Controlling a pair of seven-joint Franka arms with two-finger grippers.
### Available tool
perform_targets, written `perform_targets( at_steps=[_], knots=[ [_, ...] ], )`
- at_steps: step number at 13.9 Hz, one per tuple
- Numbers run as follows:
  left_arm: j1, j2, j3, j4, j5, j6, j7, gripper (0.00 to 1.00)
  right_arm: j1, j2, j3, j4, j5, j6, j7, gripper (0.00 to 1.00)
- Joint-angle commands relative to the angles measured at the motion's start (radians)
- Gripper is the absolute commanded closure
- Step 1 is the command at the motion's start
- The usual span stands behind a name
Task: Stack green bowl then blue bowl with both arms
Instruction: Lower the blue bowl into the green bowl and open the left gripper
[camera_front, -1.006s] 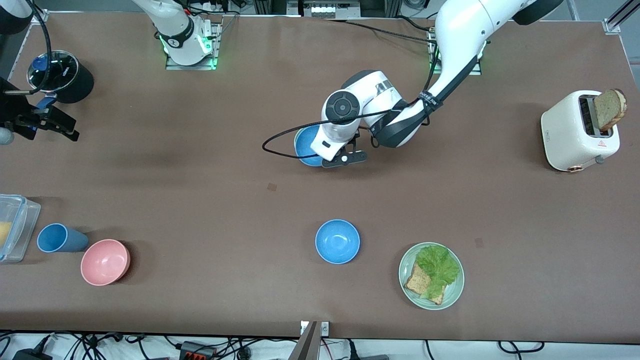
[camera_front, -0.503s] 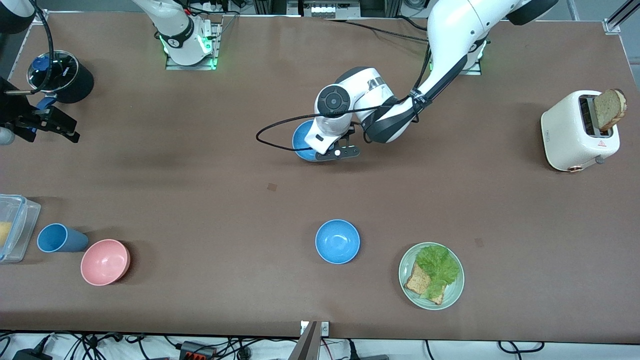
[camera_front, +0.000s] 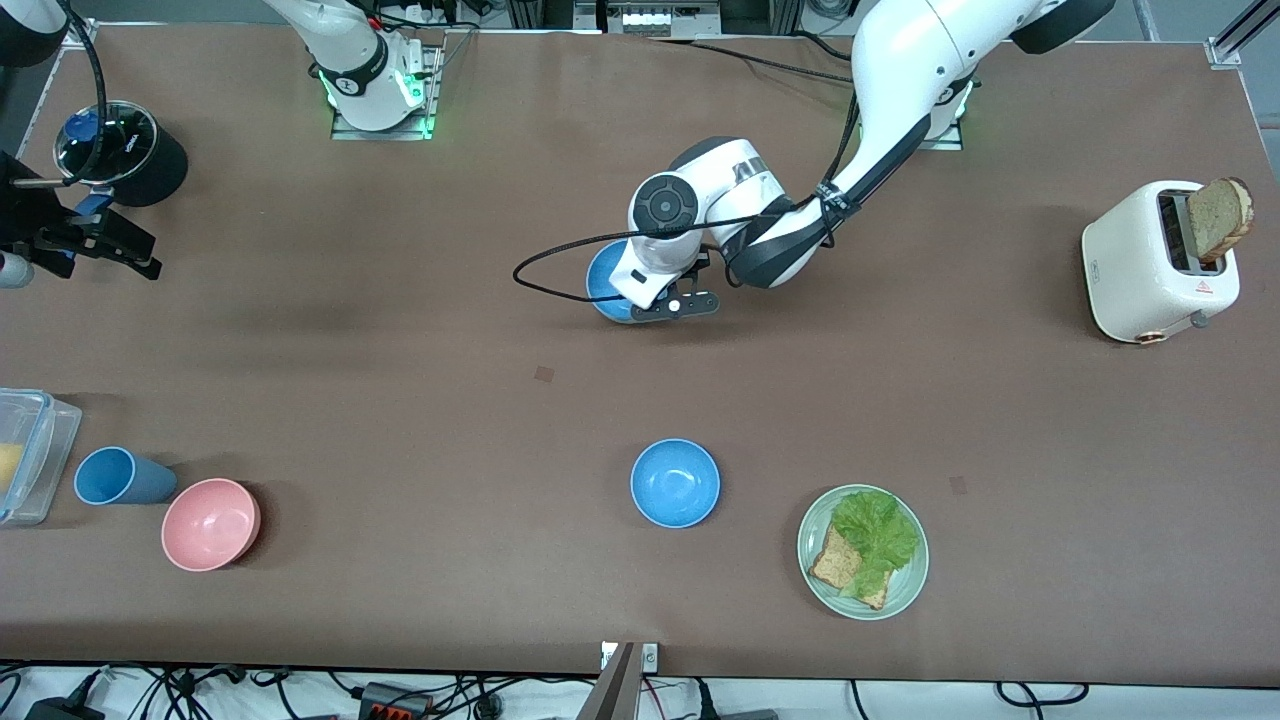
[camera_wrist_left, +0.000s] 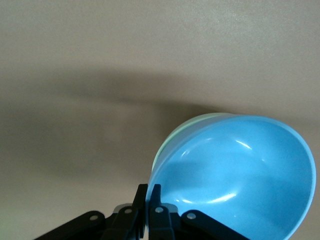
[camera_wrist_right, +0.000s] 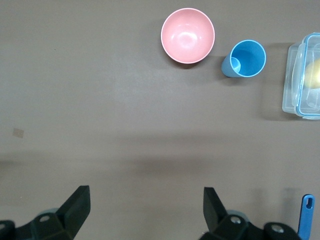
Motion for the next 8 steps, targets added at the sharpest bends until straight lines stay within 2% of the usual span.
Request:
perform_targets(
  at_steps=[1,2,3,4,8],
  knots=[
    [-0.006,-0.002,0.005,-0.008,0.031,0.013,-0.017,0.89,-0.002,0.007,0.006,0.022,0.005,-0.025,0.024,0.00],
    [-0.006,-0.003,0.005,-0.006,0.031,0.007,-0.017,0.86,-0.002,0.007,0.006,0.022,0.005,-0.028,0.024,0.00],
    [-0.003,-0.006,0.004,-0.003,0.031,0.003,-0.019,0.76,-0.004,0.007,0.006,0.022,0.005,-0.034,0.026,0.00],
    [0.004,-0.011,0.002,0.001,0.029,0.000,-0.019,0.71,-0.004,0.007,0.006,0.022,0.005,-0.042,0.027,0.00],
    [0.050,-0.037,-0.015,0.064,0.014,-0.128,-0.008,0.63,-0.004,0.007,0.004,0.022,0.005,-0.042,0.027,0.00]
  ],
)
